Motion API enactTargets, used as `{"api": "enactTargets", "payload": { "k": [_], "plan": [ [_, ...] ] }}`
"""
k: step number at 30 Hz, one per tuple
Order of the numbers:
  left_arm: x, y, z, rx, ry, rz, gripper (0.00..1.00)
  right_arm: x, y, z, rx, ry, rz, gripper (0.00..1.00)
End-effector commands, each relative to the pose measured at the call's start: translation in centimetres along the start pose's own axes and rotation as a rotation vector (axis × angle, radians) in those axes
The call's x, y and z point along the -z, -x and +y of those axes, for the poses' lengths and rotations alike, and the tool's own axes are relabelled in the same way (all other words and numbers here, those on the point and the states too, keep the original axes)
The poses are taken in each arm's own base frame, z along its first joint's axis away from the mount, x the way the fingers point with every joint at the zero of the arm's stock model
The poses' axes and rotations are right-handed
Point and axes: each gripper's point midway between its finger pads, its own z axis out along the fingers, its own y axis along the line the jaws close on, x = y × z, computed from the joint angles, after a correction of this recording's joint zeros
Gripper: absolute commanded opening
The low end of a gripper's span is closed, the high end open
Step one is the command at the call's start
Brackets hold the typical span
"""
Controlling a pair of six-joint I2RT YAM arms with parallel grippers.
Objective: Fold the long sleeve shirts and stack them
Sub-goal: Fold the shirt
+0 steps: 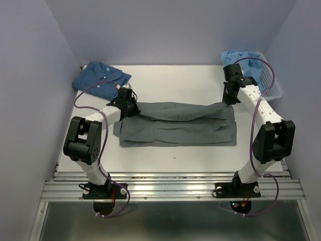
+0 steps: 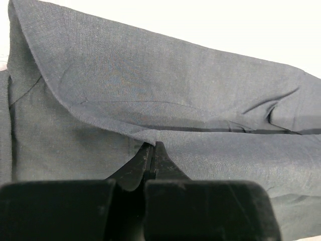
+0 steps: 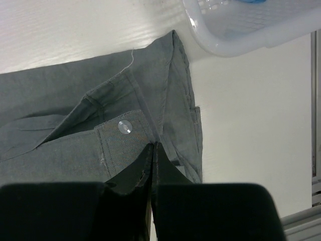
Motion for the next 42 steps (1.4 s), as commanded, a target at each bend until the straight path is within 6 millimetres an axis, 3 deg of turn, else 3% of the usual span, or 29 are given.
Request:
{"api": "enactTargets", "payload": {
  "k": [1,5,10,15,22,26,33,36,38,42],
  "plan": [
    [2.4,2.6,-1.2,0.003,-0.026,-0.091,0.00,2.5,5.0,-0.5,-0.035,-0.006,-0.147,0.01],
    [3.9,5.2,-2.4,0.029,-0.057,-0.181,0.00,5.3,8.7,0.4,-0.043,0.075,-0.255,0.01],
    [4.5,6.9,-2.9,0.079,-0.063,-0.251,0.00,8.0,11.4,0.9,-0.048,0.140,-0.344,0.01],
    [4.7,6.9,-2.6,0.127,-0.066,-0.287,0.00,9.3,10.9,1.3,-0.058,0.208,-0.374,0.01],
    [5.1,7.4,-2.6,0.188,-0.083,-0.338,0.00,10.9,10.9,0.4,-0.081,0.199,-0.403,0.01],
    [4.3,5.6,-2.0,0.193,-0.083,-0.289,0.00,9.1,8.4,0.8,-0.070,0.204,-0.321,0.01],
    [2.7,0.1,0.0,0.194,-0.061,-0.149,0.00,5.1,2.6,0.2,-0.056,0.128,-0.154,0.01],
    [2.4,-0.4,0.5,0.197,-0.043,-0.139,0.00,3.0,1.4,0.0,-0.042,0.079,-0.113,0.01],
    [2.2,-0.3,0.5,0.194,-0.038,-0.137,0.00,1.8,1.4,0.3,-0.030,0.068,-0.107,0.01],
    [2.0,0.7,0.0,0.175,-0.038,-0.144,0.00,-0.4,3.8,1.7,0.004,0.078,-0.149,0.02]
  ]
}}
